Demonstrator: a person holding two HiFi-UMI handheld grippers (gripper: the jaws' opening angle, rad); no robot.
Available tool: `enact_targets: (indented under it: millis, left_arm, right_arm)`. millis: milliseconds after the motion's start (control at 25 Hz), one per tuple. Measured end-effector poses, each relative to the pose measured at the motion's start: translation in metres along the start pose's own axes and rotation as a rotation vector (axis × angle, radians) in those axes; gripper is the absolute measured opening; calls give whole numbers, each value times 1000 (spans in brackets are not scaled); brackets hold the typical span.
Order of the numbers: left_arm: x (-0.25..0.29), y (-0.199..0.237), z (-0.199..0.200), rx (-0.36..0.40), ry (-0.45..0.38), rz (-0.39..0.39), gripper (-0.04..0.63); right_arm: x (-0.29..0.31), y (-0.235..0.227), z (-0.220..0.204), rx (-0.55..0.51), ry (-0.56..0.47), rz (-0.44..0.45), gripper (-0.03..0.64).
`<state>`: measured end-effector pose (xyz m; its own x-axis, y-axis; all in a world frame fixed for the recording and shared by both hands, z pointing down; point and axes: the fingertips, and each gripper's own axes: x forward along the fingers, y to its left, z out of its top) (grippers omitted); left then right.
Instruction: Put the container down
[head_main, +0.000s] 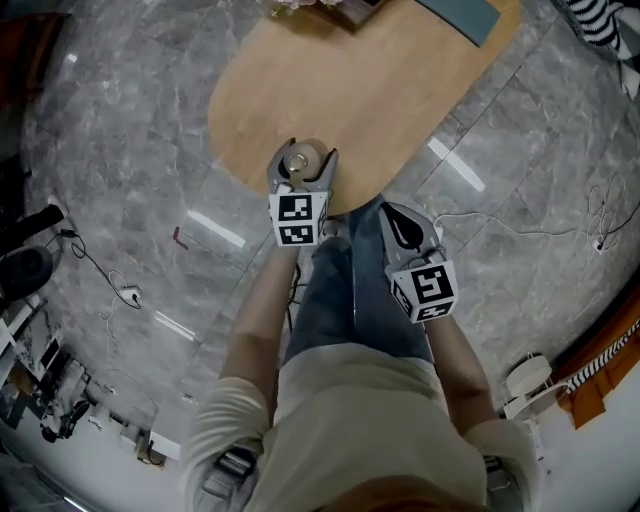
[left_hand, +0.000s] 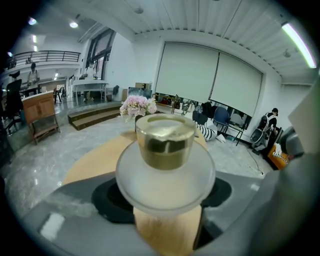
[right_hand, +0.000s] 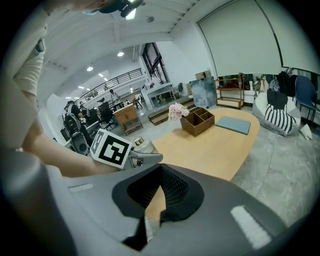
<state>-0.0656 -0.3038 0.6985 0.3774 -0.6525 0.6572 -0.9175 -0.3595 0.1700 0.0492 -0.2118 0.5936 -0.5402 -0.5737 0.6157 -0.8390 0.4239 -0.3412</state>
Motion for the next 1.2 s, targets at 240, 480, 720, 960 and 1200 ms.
enact_targets:
  millis: [240,480,720,960,1200]
  left_arm:
    - [44,9,-15,19,15,21,345]
    - [78,13,-22,41,25,30,345]
    - [104,18,-27,65,36,44,345]
    - [124,18,-36,93,59,50,345]
    - [131,14,-43,136,58,73,345]
  right_arm:
    - [25,-15,-9,9,15,11,2]
    - [46,-28,-17,26,25,22,2]
    - [59,-34,-26,48,41,30,2]
    - [69,-39,-30,59,50,37,2]
    - [72,-42,-36,69,57,43,2]
